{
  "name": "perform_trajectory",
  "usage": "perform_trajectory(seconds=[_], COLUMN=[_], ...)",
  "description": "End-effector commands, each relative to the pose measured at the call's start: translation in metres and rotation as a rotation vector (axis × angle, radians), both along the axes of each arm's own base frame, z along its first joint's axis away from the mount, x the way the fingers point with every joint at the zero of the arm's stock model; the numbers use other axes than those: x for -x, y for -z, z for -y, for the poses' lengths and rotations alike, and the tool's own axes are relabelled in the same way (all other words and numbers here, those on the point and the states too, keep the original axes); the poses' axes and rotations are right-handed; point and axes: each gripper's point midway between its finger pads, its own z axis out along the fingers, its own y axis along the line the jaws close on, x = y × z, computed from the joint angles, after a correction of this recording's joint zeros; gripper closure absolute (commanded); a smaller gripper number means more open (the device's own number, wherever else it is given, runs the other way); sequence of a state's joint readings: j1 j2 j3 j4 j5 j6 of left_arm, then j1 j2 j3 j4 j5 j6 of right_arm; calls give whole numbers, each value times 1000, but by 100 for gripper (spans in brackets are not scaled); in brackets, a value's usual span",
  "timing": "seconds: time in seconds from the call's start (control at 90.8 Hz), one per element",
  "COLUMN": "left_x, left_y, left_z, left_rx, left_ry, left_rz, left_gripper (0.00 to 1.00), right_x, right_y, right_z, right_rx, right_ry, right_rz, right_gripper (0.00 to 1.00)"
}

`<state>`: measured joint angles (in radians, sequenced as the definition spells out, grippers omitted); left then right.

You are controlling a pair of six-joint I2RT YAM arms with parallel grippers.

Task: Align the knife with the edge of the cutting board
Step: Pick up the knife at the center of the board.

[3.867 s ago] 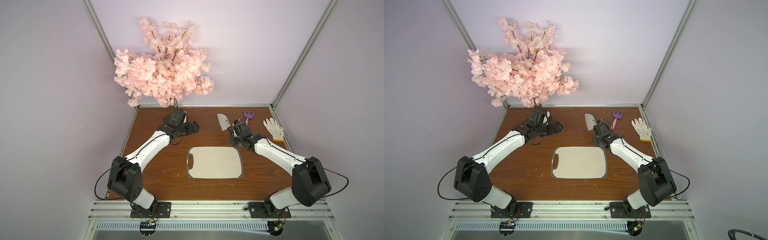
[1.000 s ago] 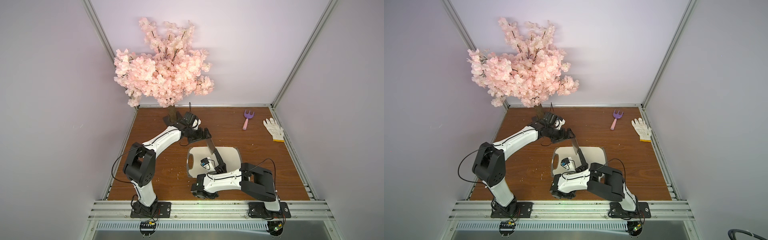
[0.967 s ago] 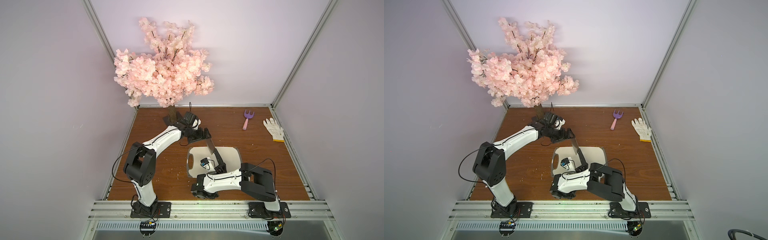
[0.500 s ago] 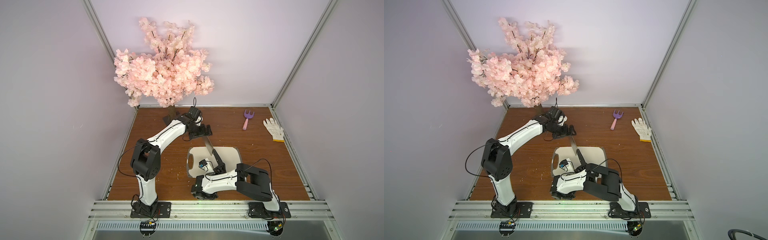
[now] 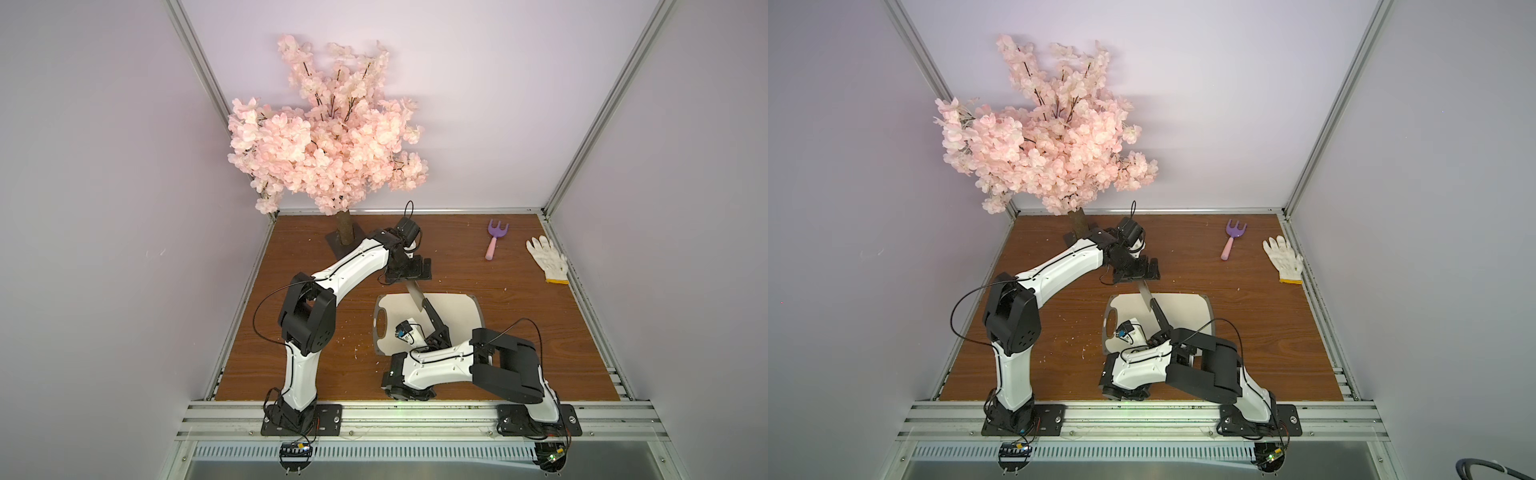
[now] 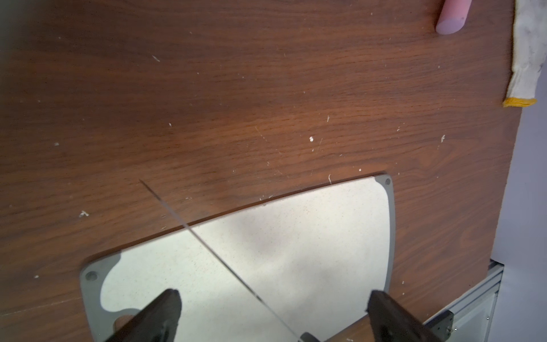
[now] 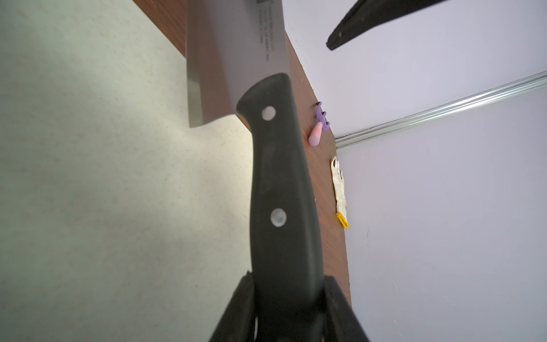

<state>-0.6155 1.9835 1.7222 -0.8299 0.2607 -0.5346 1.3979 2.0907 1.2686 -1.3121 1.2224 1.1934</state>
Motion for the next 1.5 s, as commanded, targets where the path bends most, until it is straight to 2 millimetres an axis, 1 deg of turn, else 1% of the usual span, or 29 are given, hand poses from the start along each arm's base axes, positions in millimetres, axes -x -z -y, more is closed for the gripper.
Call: perform_trajectory(seconds=[0.0,0.088,0.176,0.286,0.429,0.605,0.848,1.057,1.167,1.255,1.332,1.486], left_x=[6,7,12,16,16,21,26,32,36,38,38,39], left_y=[11,14,19,25,32,39,41,40,44,45,43,41], left_z=[-6,-5,2,12,21,27,24,20,20,20,20,22], left_rx=[-66,-88,-116,-143,-153,-166,-171,-179,-176,-174,-170,-160], left_ry=[-7,1,18,35,43,67,89,115,129,136,138,144], left_rz=[-16,-10,0,10,10,4,-2,-9,-25,-31,-27,-29], left_gripper=[0,0,1,6,18,33,51,63,73,76,80,96], right_x=[-4,-4,-4,-4,-4,-4,-5,-5,-5,-5,-5,-5], right_y=[-15,-15,-14,-15,-17,-17,-13,-13,-14,-15,-14,-13], right_z=[-14,-15,-15,-18,-21,-24,-25,-24,-24,-25,-25,-26], right_rx=[37,39,41,44,41,41,60,65,64,64,64,61], right_ry=[-60,-62,-62,-67,-72,-77,-81,-81,-83,-85,-85,-85], right_rz=[51,50,48,47,48,50,51,49,51,52,53,56], right_gripper=[100,100,100,100,100,100,100,100,100,100,100,100])
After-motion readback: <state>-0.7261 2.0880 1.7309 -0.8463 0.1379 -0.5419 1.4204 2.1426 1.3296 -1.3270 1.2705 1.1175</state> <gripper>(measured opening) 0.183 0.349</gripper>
